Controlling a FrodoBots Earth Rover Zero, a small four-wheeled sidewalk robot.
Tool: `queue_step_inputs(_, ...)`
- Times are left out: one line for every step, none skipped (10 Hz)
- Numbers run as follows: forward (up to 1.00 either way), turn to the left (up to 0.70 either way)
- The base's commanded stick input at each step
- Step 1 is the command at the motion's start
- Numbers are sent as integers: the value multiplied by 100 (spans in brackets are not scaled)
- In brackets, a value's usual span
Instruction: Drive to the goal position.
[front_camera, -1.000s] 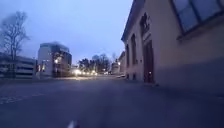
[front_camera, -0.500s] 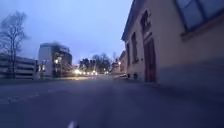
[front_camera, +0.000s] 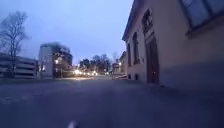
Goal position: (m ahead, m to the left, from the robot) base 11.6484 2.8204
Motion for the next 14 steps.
queue_step_inputs(50, 0)
queue_step_inputs(50, 0)
queue_step_inputs(50, 0)
queue_step_inputs(50, 0)
queue_step_inputs(50, 0)
queue_step_inputs(50, 0)
queue_step_inputs(50, 0)
queue_step_inputs(50, 0)
queue_step_inputs(50, 0)
queue_step_inputs(50, 0)
queue_step_inputs(50, 0)
queue_step_inputs(50, 0)
queue_step_inputs(50, 0)
queue_step_inputs(50, 0)
